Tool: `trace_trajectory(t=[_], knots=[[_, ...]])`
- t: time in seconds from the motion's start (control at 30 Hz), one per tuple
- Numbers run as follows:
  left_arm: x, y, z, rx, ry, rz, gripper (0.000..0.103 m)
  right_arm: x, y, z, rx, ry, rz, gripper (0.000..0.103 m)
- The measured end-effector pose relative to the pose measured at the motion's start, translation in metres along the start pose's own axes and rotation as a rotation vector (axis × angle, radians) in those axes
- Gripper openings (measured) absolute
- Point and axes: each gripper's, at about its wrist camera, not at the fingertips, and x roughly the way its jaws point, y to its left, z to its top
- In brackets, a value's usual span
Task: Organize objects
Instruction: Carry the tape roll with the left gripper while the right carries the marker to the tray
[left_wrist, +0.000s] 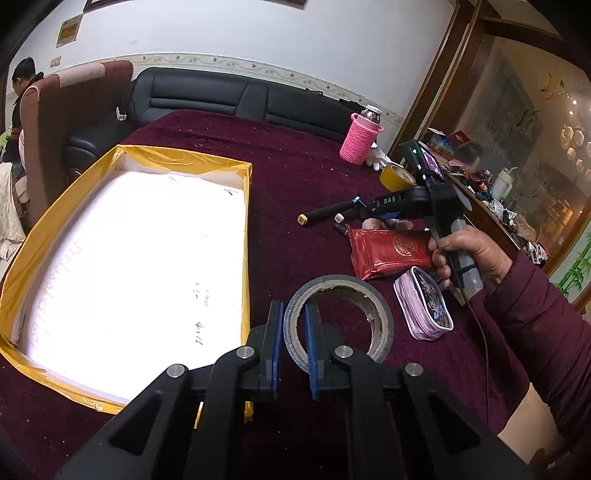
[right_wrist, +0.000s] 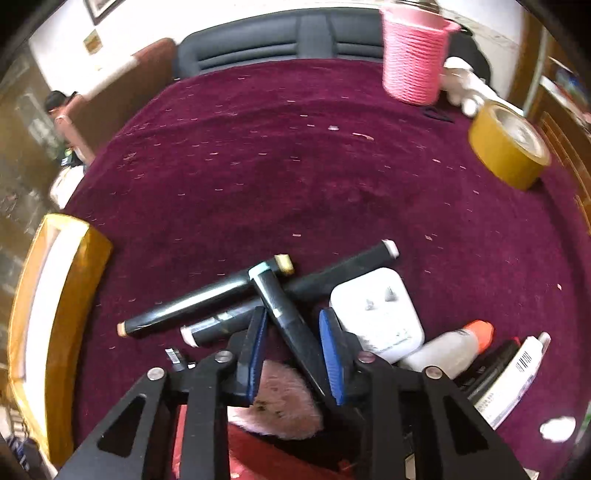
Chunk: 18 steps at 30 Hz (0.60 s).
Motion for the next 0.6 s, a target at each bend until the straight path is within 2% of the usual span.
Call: trace_trajectory(t=[0.07,0.13,0.37,0.43,0.6], knots=[[0.0,0.0,0.0,0.001,-0.004,-0.002,0.011,-0.001,0.007,-0.004,-0.03,-0.01,-0.044,0.03],[-0.002,0.0,0.001,-0.004,-0.01,-0.004,0.011,-0.006,0.003,-0.005,-0.016,-0.035,-0.05,0.029],[-0.013,0.003,0.006,-0.015,-0.051,0.012,0.011,-0.068,-0.027,-0.018,0.12,-0.217,0.048,0.025],[-0.017,0.004,0.008,-0.019,-0.064,0.013,0.011,-0.09,-0.034,-0.023,0.153,-0.274,0.099,0.018],[-0.029,0.003,0.015,-0.007,-0.103,0.045,0.011,-0.132,-0.024,-0.029,0.164,-0.385,0.158,0.017]])
